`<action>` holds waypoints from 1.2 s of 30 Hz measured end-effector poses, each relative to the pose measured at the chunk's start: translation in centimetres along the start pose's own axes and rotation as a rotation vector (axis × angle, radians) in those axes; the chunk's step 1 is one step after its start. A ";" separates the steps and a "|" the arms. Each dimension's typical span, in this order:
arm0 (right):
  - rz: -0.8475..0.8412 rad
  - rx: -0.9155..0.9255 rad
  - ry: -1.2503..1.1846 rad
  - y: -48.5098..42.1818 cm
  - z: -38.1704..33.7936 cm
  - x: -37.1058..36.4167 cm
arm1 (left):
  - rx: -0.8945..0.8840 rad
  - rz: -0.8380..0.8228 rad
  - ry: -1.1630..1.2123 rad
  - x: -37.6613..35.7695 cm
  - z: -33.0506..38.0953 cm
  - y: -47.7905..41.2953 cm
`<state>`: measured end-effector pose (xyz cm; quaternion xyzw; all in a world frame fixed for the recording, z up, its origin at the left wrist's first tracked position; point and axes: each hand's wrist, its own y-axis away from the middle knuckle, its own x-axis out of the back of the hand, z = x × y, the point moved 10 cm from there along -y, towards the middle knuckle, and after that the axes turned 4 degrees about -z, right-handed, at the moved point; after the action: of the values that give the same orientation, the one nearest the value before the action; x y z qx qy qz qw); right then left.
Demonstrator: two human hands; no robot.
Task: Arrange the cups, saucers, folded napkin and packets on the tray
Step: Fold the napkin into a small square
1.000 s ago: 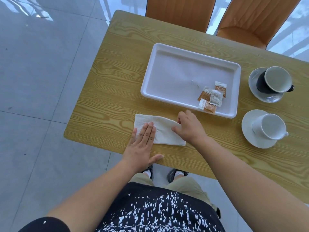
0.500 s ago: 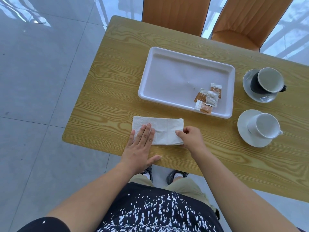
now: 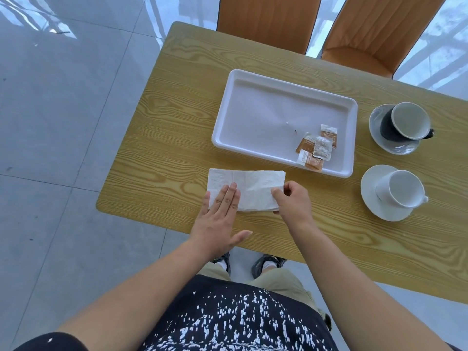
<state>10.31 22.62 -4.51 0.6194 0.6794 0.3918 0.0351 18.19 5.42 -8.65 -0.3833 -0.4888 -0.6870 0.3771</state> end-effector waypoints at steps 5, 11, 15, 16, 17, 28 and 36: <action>0.011 0.007 -0.021 0.4 -0.5 0.0 | 0.003 -0.003 0.020 -1.2 -0.2 0.4; -0.014 0.098 0.023 1.0 -2.8 -1.6 | 0.002 0.014 0.022 -1.3 -0.2 0.5; -0.047 0.158 0.047 1.1 -4.4 -3.4 | 0.003 0.017 0.027 -1.2 -0.1 0.5; -0.057 0.168 0.057 1.1 -4.7 -4.0 | 0.005 0.016 0.028 -1.2 -0.1 0.5; -0.067 0.177 0.069 1.0 -5.0 -4.6 | 0.006 0.013 0.026 -1.2 -0.1 0.5; -0.152 0.152 0.100 0.4 -5.1 -10.2 | 0.001 0.041 0.008 -0.5 0.2 0.7; 0.027 0.415 0.320 -0.5 -4.0 -5.0 | 0.028 -0.002 -0.004 -1.2 -0.1 0.4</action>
<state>8.87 16.36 -4.21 0.5526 0.7338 0.3373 -0.2059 19.04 5.39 -9.62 -0.3788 -0.4995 -0.6796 0.3810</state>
